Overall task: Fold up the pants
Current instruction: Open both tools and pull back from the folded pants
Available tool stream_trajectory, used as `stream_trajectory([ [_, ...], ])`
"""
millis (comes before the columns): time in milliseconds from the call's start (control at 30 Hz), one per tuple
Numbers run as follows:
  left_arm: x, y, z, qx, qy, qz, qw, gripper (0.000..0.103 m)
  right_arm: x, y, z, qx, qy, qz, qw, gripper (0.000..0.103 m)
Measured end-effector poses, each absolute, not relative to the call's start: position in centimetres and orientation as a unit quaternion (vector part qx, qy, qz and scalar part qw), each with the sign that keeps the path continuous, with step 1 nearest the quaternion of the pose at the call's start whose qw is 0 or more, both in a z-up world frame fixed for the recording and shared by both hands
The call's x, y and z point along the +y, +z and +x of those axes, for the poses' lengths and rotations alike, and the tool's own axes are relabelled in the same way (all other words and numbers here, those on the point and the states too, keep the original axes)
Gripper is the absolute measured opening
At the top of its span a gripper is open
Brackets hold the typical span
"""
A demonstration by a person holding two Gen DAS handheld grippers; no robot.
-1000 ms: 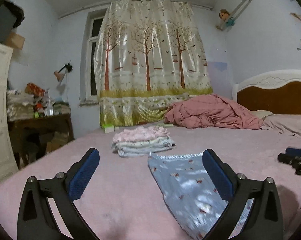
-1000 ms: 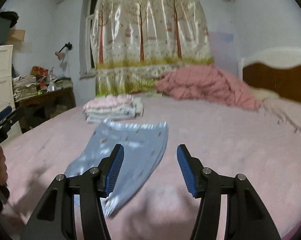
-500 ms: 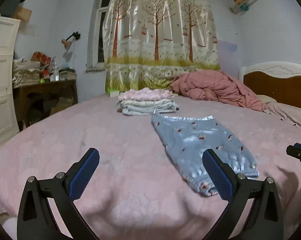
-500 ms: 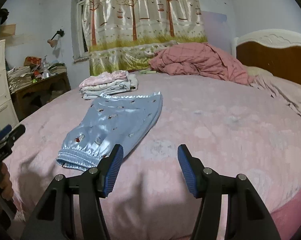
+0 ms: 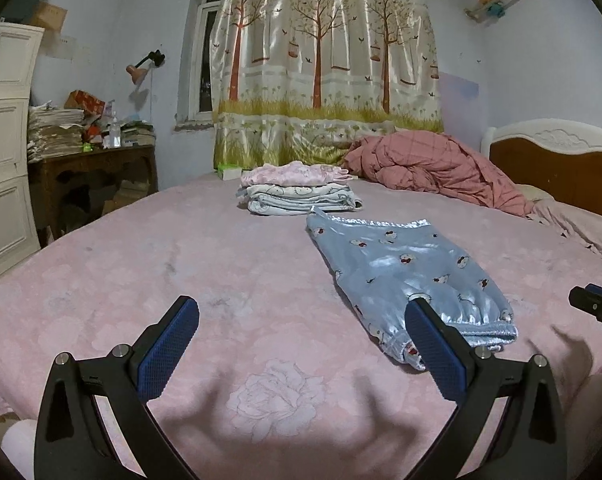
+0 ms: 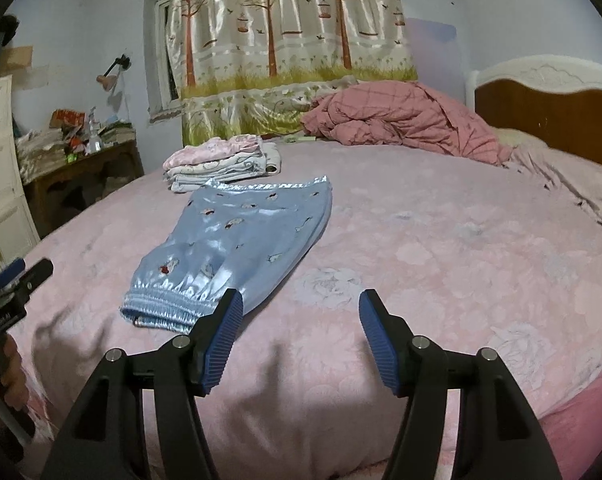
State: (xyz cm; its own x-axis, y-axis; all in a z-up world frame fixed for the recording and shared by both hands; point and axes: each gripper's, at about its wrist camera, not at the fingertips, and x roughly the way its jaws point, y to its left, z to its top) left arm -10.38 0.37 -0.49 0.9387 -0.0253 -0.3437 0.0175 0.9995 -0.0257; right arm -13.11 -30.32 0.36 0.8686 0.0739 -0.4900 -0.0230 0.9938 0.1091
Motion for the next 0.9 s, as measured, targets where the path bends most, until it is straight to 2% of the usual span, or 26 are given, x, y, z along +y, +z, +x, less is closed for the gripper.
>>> stream_trajectory([
  [367,-0.1,1.3,-8.8,0.151,-0.009,-0.008,0.988,0.102,-32.5,1.8,-10.7,0.237,0.013,0.09,0.967,0.063],
  [567,-0.9,2.4,-5.9,0.172,-0.036,0.016,0.984,0.103,-33.7,2.5,-9.2,0.222,-0.001,0.098,0.97,0.088],
  [900,-0.2,8.0,5.8,0.23,-0.077,-0.024,0.97,0.102,-40.6,6.0,0.6,0.262,-0.01,0.193,0.946,0.088],
])
